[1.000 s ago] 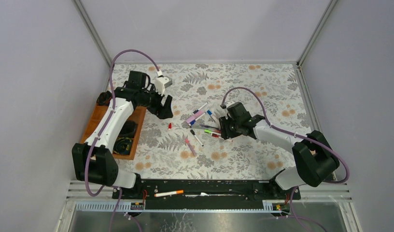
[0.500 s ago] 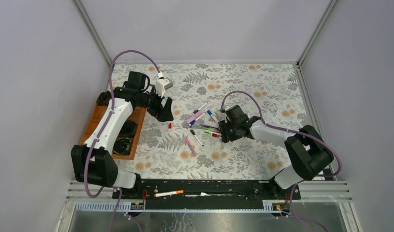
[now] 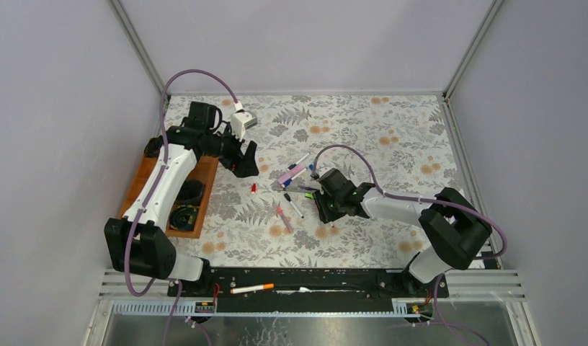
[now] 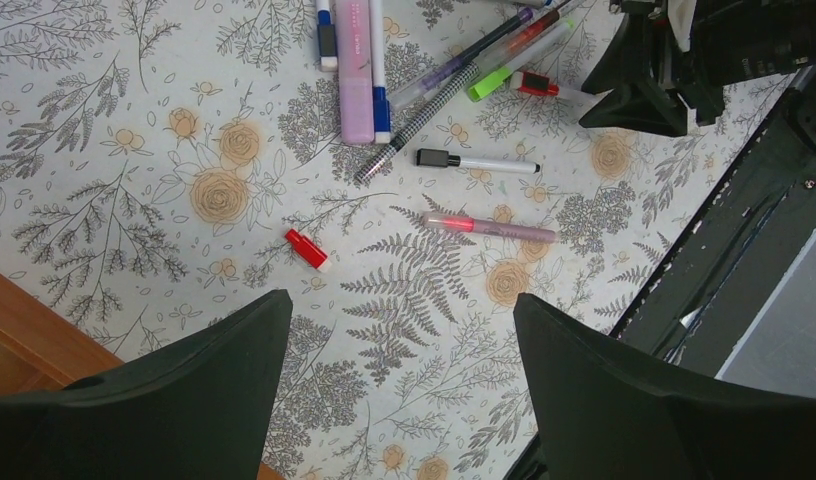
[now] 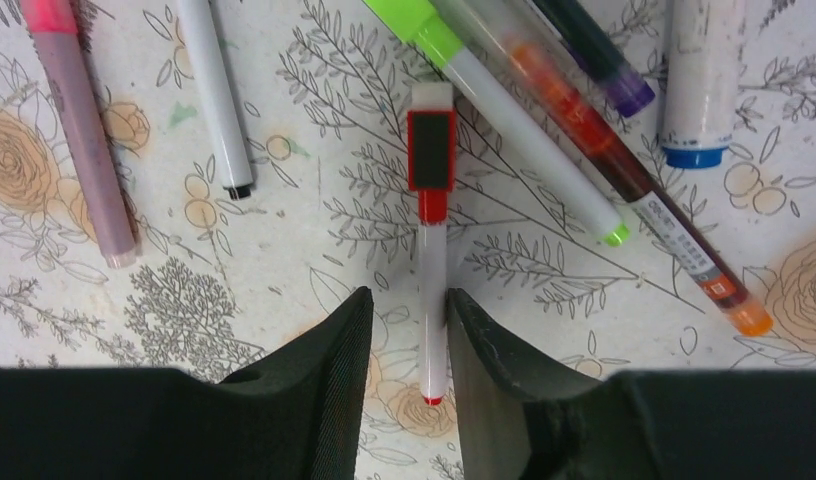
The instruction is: Open the pen caps
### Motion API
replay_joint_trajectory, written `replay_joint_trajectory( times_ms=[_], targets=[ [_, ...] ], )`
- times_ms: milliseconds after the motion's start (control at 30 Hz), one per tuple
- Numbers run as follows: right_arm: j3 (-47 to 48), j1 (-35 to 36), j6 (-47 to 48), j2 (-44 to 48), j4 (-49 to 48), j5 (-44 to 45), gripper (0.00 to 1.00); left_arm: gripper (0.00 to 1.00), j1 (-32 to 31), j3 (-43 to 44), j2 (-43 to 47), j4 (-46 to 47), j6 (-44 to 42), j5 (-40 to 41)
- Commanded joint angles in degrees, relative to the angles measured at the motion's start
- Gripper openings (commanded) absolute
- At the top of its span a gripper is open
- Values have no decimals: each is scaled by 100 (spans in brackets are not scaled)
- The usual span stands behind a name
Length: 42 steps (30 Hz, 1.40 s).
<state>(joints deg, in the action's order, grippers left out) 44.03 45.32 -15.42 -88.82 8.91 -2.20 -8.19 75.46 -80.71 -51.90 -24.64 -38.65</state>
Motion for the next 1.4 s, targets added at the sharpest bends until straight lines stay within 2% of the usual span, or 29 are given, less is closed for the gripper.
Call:
replay_joint_trajectory(
  times_ms=[0,133,367,500,667,800,933,1100,1233,1367],
  targets=[
    [182,236,-97,-452,85,488,39,90,30,129,63,-197,-133,-167],
    [293,342,-83,-683,35,595,31,91,28,71,104,-238,-211,-183],
    [327,419,-108,-626,25,537,0,93,28,-65,124,-346,-458,-333],
    [316,421,56,-112,-58,-70,0,97,15,-278,148,-603,-947,-716],
    [866,400,353,334,195,-1351,0,98,-146,-740,380,-962,-2217,-1344],
    [1471,301,541,270,657,-2445,0,98,-575,-1025,524,-1136,-2966,-1553],
    [1934,211,532,110,794,-3535,0,98,-824,-1158,516,-1139,-3314,-1827],
    [2478,162,600,-190,1008,-4269,0,97,-994,-1100,421,-1417,-3806,-2184],
    [2776,151,622,-419,1121,-4664,0,92,-1060,-1060,297,-1457,-3867,-2285],
    [3002,144,738,-571,1350,-4813,0,78,-1120,-1042,170,-1525,-3949,-2427]
  ],
)
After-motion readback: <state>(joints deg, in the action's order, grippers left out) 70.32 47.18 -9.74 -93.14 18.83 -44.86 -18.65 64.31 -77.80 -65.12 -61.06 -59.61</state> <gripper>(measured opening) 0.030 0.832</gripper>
